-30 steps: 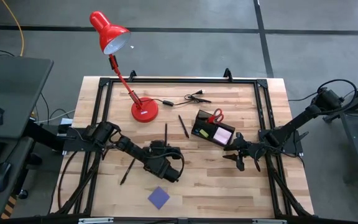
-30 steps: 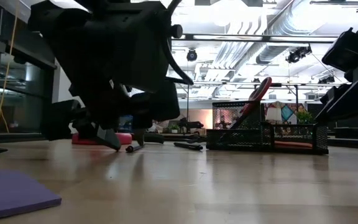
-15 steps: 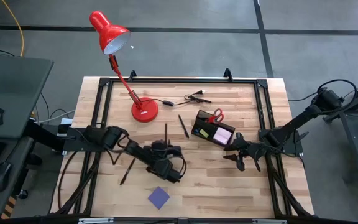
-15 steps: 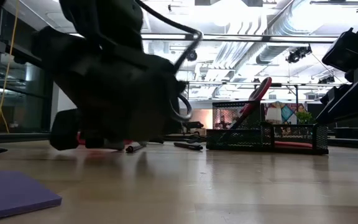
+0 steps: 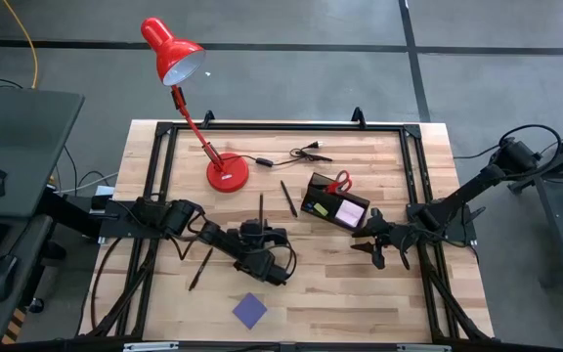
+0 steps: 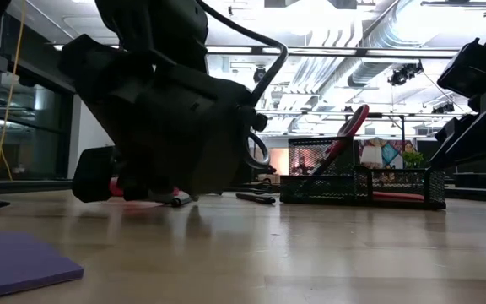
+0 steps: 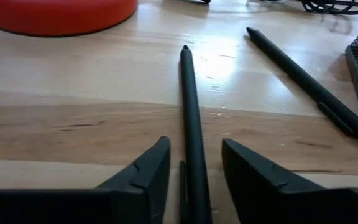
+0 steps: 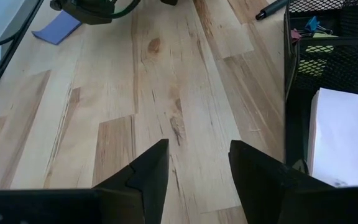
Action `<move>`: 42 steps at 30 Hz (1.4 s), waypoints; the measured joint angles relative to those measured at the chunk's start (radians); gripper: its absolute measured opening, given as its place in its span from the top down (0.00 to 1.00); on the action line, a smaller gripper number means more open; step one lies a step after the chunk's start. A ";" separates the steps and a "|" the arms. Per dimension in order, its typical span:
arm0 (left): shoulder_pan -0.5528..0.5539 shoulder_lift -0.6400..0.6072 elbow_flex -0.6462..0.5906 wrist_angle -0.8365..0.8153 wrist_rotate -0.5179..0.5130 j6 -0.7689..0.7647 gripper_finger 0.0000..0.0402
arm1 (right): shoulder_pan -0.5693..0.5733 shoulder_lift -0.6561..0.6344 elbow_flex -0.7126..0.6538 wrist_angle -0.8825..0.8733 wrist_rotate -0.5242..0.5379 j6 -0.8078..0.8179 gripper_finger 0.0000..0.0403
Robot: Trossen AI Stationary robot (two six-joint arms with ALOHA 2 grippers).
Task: Pick and place office supplies into organizer
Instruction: Put the black pen into the desk organizer
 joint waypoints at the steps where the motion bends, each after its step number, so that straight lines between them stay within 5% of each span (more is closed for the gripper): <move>1: 0.000 0.000 0.000 -0.002 0.001 -0.002 0.70 | 0.000 0.000 0.000 0.000 0.000 0.000 0.61; 8: -0.001 0.000 0.001 0.027 -0.001 -0.012 0.94 | 0.000 0.000 0.000 0.000 0.000 0.000 0.60; 17: -0.012 -0.005 0.001 0.032 -0.015 -0.002 0.84 | 0.000 0.000 0.000 0.000 0.000 0.000 0.61; 27: -0.043 -0.043 0.004 0.018 0.012 0.080 0.96 | 0.000 0.000 0.000 0.000 0.000 0.000 0.60; 33: -0.056 -0.040 0.083 -0.071 0.088 0.183 0.90 | 0.000 0.000 0.000 0.000 0.000 0.000 0.58; 42: -0.053 -0.041 0.294 -0.276 0.215 0.340 0.97 | 0.000 0.000 0.000 0.001 0.000 0.000 0.60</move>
